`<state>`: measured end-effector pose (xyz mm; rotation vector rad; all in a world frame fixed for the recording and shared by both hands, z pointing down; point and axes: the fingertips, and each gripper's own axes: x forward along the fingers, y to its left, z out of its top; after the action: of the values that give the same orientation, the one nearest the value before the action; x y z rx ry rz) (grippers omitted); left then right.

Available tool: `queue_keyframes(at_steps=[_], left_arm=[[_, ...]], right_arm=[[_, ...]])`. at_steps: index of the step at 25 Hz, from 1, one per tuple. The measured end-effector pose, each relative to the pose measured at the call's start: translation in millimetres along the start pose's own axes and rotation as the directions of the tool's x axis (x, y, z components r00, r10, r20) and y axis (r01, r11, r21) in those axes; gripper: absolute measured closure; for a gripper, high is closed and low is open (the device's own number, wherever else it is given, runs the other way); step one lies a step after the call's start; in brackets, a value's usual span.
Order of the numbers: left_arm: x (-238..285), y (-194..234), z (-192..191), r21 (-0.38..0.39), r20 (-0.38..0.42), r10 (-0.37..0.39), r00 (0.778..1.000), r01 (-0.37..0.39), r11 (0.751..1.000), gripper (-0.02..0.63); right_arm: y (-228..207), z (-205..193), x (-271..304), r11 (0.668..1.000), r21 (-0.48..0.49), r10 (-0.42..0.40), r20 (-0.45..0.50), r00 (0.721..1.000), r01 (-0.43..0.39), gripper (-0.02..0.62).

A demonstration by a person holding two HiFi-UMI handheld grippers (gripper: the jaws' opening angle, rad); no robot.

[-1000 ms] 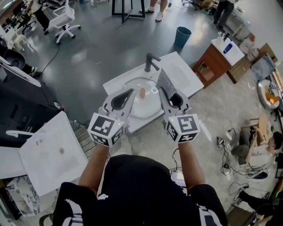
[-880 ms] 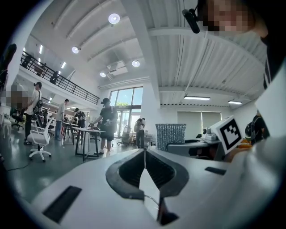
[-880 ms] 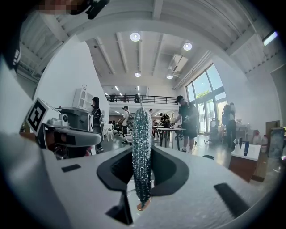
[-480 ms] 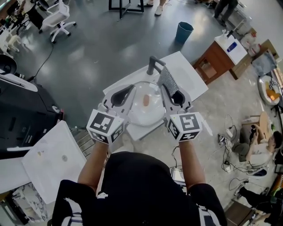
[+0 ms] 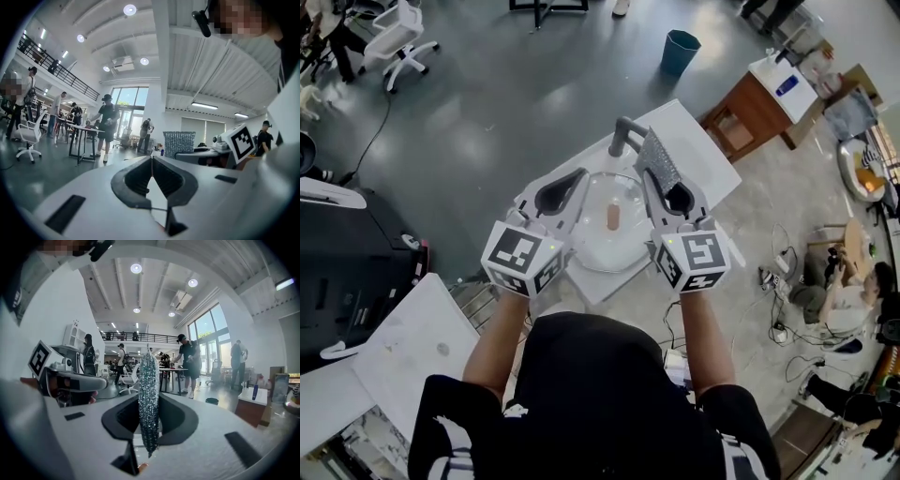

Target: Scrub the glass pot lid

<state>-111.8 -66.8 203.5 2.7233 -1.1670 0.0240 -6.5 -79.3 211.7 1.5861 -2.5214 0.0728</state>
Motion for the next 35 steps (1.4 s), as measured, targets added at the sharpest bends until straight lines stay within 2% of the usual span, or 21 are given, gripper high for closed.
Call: queue_keyframes(at_steps=[9,17,26,32,35], left_arm=[[6.9,23.9,-14.1,-0.032,-0.024,-0.058,0.998,0.057,0.998,0.598],[23.6,24.1,-24.3,-0.027,-0.064,-0.078,0.995,0.076,0.997,0.598],[46.5,12.5,-46.8,-0.033,-0.108,-0.046,0.993,0.043,0.999,0.598],[63.2,9.4,-55.4,-0.053,-0.135,0.021,0.991,-0.029,0.998,0.597],[68.6,3.3,-67.8,-0.063,-0.161,0.027,0.987,-0.038,0.997,0.597]], right_arm=[[-1.0,-13.7,15.7,0.998,0.003,-0.063,-0.037,0.997,0.064,0.523],[-9.5,-26.9,21.1,0.998,-0.001,-0.058,-0.069,0.996,0.058,0.523],[-35.4,-46.4,28.5,1.0,0.013,0.0,-0.098,0.995,0.001,0.523],[-55.1,-62.9,31.4,0.999,0.025,0.036,-0.123,0.992,-0.033,0.523],[-63.0,-70.9,29.5,0.998,0.039,0.051,-0.135,0.99,-0.046,0.523]])
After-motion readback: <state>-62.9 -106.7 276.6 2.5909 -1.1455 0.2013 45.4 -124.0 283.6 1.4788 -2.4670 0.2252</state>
